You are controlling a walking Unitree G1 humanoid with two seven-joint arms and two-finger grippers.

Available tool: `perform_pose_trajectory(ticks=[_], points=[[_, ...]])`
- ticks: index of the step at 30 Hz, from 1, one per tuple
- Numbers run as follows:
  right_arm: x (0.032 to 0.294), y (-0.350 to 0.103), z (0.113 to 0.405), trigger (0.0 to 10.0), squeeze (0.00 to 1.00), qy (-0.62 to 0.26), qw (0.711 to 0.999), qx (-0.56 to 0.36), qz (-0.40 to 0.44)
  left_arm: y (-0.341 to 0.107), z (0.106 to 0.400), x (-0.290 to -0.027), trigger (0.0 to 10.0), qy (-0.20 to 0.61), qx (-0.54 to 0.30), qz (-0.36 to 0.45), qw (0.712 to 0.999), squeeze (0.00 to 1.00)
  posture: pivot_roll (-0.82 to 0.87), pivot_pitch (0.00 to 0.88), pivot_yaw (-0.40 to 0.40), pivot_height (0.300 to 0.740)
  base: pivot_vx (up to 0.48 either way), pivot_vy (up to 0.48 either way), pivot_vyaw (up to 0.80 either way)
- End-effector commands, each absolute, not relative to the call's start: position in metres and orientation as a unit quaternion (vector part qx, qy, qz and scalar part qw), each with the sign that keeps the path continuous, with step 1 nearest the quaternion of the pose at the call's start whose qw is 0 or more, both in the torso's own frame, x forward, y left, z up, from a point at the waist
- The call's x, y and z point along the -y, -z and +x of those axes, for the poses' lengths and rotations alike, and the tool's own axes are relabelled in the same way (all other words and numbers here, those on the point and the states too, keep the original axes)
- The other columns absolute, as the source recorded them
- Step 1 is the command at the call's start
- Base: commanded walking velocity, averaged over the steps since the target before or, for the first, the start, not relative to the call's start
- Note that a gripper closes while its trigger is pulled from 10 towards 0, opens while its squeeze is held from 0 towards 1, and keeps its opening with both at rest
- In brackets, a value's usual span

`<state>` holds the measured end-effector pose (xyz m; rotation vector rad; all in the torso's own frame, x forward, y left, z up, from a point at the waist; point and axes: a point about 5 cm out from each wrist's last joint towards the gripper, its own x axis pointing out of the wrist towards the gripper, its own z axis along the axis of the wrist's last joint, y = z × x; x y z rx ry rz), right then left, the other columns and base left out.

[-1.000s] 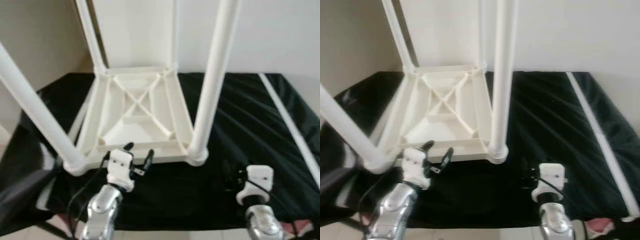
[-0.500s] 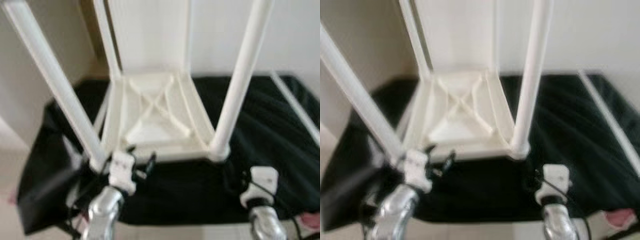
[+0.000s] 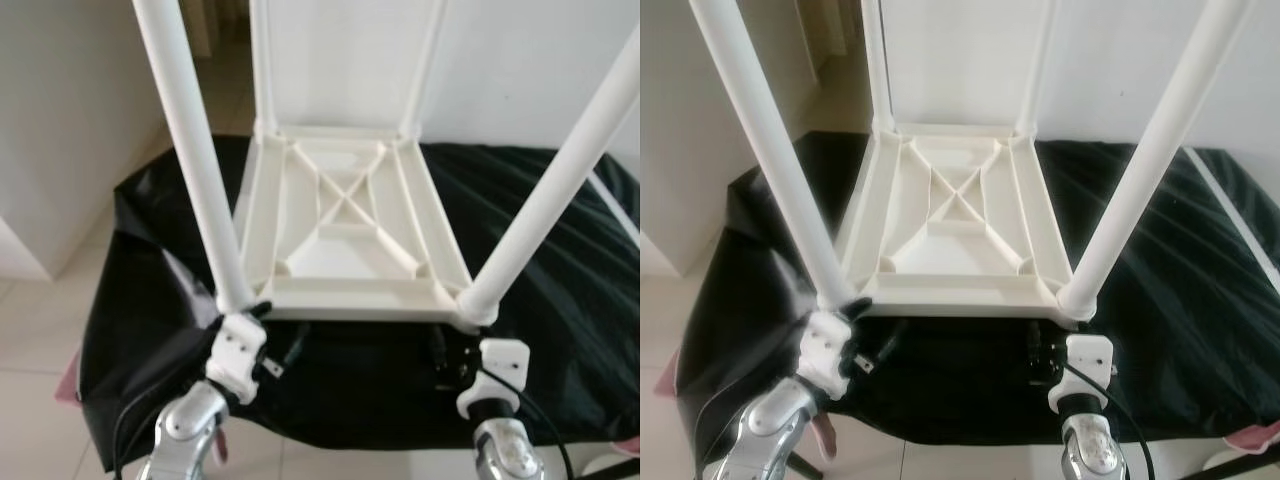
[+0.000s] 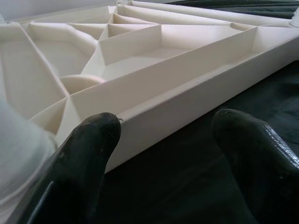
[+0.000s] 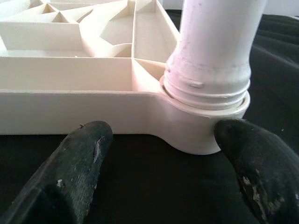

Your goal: Building children table

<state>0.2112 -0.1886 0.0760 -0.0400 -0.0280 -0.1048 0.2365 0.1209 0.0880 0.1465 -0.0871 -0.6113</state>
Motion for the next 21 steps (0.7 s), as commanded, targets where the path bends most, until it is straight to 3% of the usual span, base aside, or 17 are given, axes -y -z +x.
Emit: perform_pose_trajectory(ticks=[1, 14, 16, 17, 21], points=[[0.191, -0.074, 0.211, 10.0, 0.00, 0.056, 0.998, 0.009, -0.017, -0.087, 0.230, -0.116, 10.0, 0.348, 0.036, 0.078, 0.934, 0.00, -0.01, 0.030, 0.004, 0.740, 0.000, 0.000, 0.00], [0.199, -0.094, 0.209, 10.0, 0.00, 0.059, 0.997, 0.052, -0.019, -0.087, 0.226, -0.122, 10.0, 0.367, 0.024, 0.082, 0.926, 0.00, -0.01, 0.037, 0.007, 0.740, 0.000, 0.000, 0.00], [0.199, -0.094, 0.209, 10.0, 0.06, 0.054, 0.997, 0.052, -0.024, -0.088, 0.226, -0.122, 10.0, 0.365, 0.025, 0.081, 0.927, 0.00, -0.01, 0.038, 0.005, 0.740, 0.000, 0.000, 0.00], [0.199, -0.094, 0.208, 10.0, 1.00, 0.054, 0.997, 0.052, -0.024, -0.089, 0.226, -0.122, 10.0, 0.364, 0.026, 0.079, 0.928, 0.00, -0.01, 0.039, 0.005, 0.740, 0.000, 0.000, 0.00], [0.200, -0.093, 0.205, 10.0, 1.00, 0.054, 0.997, 0.050, -0.027, -0.089, 0.226, -0.122, 10.0, 0.364, 0.026, 0.078, 0.928, 0.00, -0.01, 0.040, 0.005, 0.740, 0.000, 0.000, 0.00]])
